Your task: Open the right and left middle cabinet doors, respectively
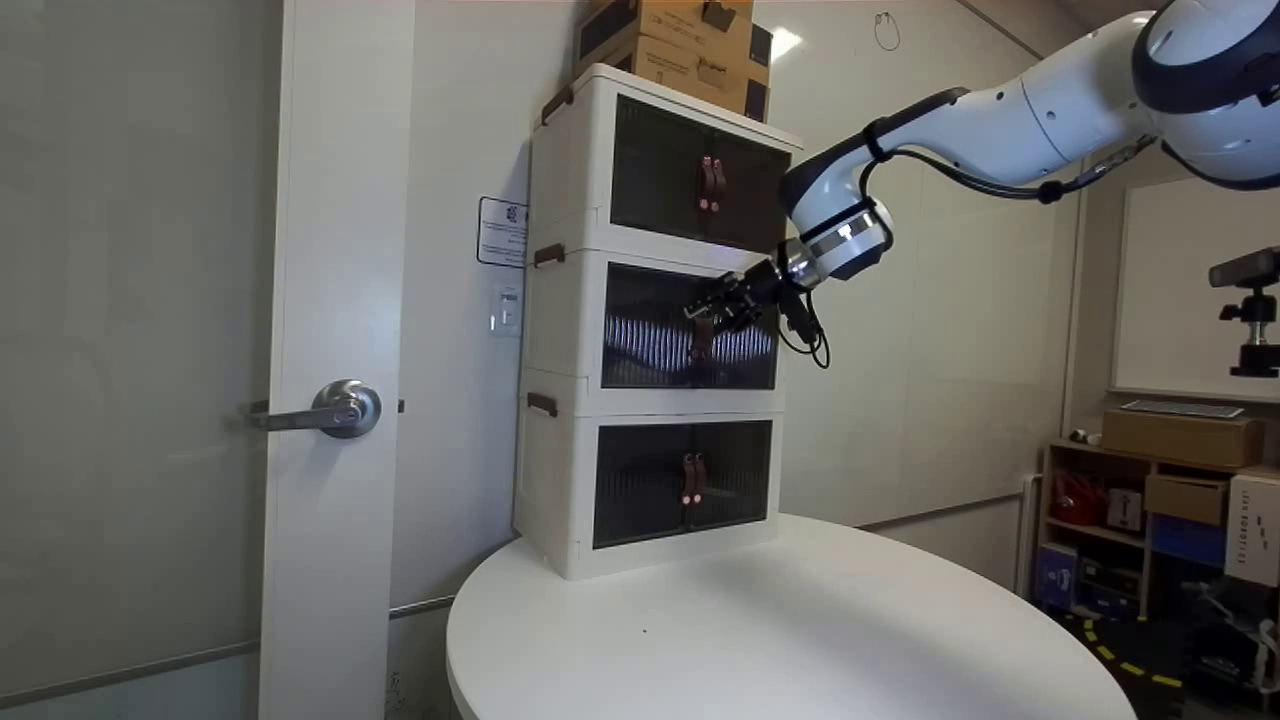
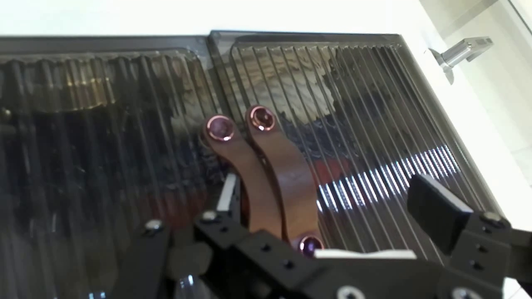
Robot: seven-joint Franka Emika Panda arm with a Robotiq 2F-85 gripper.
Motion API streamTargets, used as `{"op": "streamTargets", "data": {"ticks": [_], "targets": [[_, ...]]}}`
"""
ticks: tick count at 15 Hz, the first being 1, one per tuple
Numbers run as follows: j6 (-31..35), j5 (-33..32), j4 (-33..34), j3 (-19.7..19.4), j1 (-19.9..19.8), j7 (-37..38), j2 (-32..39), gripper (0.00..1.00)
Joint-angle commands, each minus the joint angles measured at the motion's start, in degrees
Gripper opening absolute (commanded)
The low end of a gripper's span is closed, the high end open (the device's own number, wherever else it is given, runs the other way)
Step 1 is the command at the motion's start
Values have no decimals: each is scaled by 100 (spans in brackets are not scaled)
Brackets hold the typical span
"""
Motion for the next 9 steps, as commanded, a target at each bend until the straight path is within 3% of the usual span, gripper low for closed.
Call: {"op": "streamTargets", "data": {"ticks": [1,9], "targets": [[-407,306,357,-282,320,-496,161,100],[-1035,238,239,-691,651,-925,54,100]]}}
